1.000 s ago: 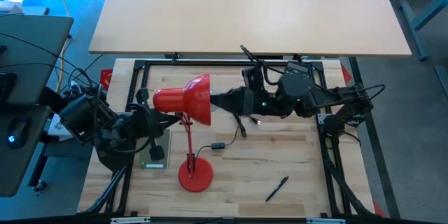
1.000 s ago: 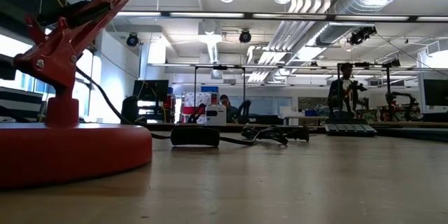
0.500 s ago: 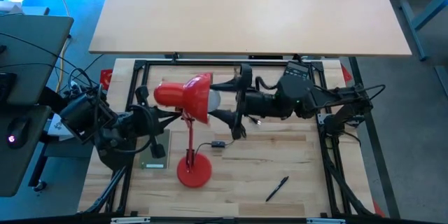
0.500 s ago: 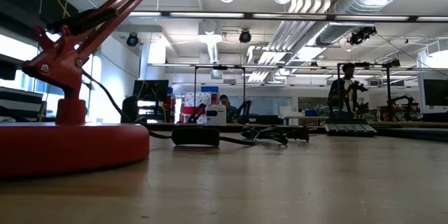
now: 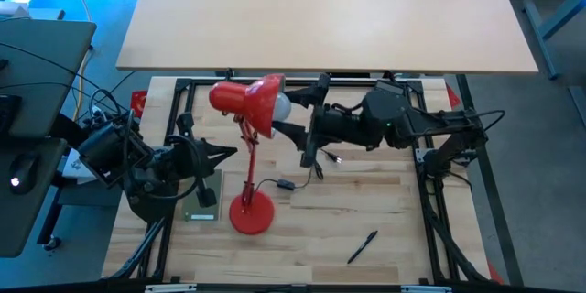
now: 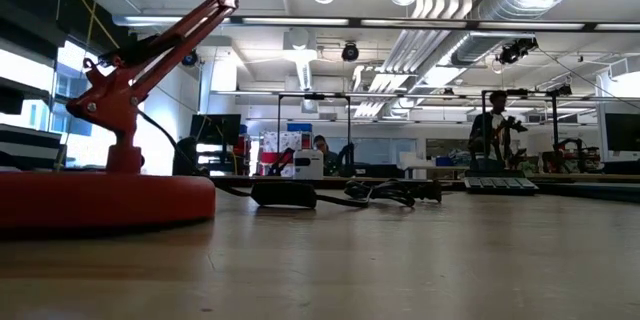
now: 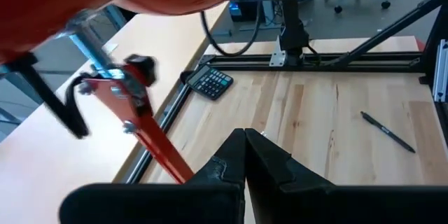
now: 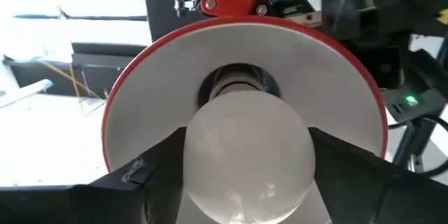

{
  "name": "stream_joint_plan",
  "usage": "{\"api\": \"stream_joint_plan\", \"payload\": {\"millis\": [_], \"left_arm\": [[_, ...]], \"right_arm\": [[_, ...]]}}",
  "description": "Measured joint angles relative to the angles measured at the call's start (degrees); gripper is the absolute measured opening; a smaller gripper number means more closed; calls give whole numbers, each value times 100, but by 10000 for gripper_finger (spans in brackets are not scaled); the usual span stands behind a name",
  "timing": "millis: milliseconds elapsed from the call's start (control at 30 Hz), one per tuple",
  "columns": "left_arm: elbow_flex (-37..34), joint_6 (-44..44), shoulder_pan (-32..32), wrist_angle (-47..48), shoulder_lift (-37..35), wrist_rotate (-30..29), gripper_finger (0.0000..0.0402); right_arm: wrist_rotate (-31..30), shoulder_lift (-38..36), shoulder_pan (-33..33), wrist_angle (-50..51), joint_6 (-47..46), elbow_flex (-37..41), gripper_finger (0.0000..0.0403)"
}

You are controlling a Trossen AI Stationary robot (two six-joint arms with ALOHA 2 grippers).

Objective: Screw lightbulb
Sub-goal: Insert the white lightbulb into the red lamp

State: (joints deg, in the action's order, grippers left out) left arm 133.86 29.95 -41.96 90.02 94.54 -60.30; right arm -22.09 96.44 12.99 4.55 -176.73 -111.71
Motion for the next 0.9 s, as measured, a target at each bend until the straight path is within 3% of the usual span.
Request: {"api": "stream_joint_plan", "payload": {"millis": [300,533,900], "left_arm": [[0,0,-1,-1,0,7,0],[0,-4,-1,-1,0,14,0],[2,-11,-1,0,-2,14,0]], "right_arm": [[105,-33,9,341,-21,-23,268],[122,-23,17,389,487,-21,268],[106,-17,0,517,4225,-21,269]]}}
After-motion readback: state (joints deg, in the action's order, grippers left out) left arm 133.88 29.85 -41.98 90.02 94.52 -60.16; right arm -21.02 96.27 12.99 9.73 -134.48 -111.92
